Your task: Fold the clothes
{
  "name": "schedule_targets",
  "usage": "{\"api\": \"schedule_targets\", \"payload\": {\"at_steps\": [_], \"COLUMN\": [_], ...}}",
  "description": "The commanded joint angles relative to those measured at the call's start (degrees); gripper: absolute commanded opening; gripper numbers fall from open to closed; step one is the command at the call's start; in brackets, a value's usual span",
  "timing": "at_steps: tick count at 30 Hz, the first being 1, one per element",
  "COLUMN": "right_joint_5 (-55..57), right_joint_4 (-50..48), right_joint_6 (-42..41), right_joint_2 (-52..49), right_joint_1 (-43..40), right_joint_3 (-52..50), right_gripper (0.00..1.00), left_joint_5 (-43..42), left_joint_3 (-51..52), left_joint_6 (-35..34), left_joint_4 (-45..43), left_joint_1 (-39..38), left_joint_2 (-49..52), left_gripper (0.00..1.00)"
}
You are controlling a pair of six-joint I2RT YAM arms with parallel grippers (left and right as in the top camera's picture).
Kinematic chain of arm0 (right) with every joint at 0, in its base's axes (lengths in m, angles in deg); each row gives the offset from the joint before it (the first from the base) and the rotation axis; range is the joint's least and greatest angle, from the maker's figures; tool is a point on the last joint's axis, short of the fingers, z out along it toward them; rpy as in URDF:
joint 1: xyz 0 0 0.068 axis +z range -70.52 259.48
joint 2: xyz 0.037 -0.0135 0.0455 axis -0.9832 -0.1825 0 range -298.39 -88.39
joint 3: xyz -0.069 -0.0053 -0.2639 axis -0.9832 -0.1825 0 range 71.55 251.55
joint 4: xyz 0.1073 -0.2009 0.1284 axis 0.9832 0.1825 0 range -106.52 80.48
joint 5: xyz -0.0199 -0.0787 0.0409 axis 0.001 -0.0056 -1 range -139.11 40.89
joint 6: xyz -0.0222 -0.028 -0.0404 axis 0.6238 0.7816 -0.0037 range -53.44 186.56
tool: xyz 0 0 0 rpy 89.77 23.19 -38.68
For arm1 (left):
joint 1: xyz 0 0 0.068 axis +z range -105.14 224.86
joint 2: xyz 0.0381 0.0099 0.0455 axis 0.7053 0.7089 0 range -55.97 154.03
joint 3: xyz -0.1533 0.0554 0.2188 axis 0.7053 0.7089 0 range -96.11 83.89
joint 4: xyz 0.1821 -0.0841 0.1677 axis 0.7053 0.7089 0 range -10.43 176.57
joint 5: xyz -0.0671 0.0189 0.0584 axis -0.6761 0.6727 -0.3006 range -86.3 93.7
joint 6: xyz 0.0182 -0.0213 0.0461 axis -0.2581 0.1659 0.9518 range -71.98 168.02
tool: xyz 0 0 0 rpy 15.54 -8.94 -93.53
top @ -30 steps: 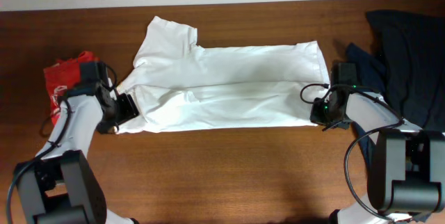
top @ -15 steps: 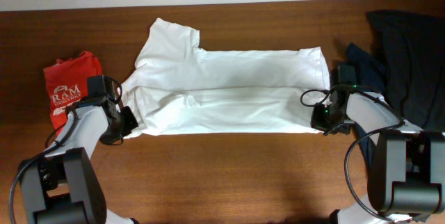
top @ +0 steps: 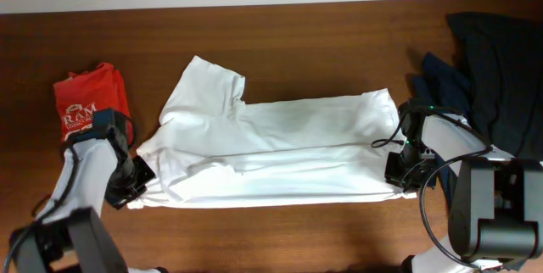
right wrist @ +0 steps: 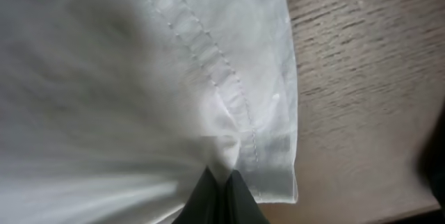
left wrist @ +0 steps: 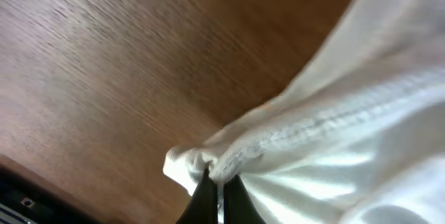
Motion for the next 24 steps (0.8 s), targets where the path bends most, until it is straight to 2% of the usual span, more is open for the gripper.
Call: {"api": "schedule_targets", "payload": {"at_steps": [1,2,3,4,5,8,10,12,14,15,18,24], "right_joint_5": [-2.8,-3.5,-3.7,-3.7,-3.6,-3.7,-5.7,-10.4,-11.1,-11.2,-11.2,-11.2], "right_joint_4": [0.6,0.9,0.9,0.9,0.9,0.9,0.9,0.8,0.8,0.9,1.2,1.3], "right_joint_6": [-1.7,-1.7,-1.7,-1.6,-1.6,-1.5,0.7,4.5,4.6,4.6,4.6,4.6], "right_joint_2": [5.0,6.4,8.0,9.8,11.5,13.8,14.0,14.1,14.1,14.1,14.0,14.0], "right_joint_1": [-0.4,-0.4,-0.4,-0.4,-0.4,-0.4,-0.4,-0.4,-0.4,-0.4,-0.4,-0.4], "right_joint_3": [2.4,3.3,4.4,5.7,6.8,9.6,11.1,12.5,12.8,12.8,12.8,12.8], "right_gripper": [0.17,0.29,0.53,0.68,0.72,0.72,0.71,0.71,0.71,0.71,0.71,0.73], "left_joint_5": [-2.9,-3.0,-2.9,-2.8,-2.8,-4.2,-11.0,-15.3,-16.2,-16.1,-16.6,-19.8], "left_joint_3": [-0.2,-0.3,-0.5,-0.6,-0.9,-3.1,-4.9,-6.2,-8.2,-9.4,-17.7,-35.6], "left_joint_6": [1.9,2.1,2.1,2.1,2.1,3.6,9.3,13.9,16.8,18.0,21.8,24.6], "left_joint_4": [-0.8,-0.7,-0.7,-0.7,-0.8,-2.1,-6.5,-13.8,-17.9,-18.8,-19.7,-23.8], "left_joint_1": [0.5,0.5,0.5,0.5,0.5,0.5,-0.8,-4.7,-9.0,-10.3,-12.8,-12.7], "left_joint_2": [-8.2,-9.3,-10.8,-12.7,-14.3,-15.9,-15.9,-14.9,-11.8,-9.9,0.5,21.7], "left_gripper": [0.2,0.28,0.37,0.45,0.47,0.5,0.53,0.63,0.63,0.67,0.74,0.75]}}
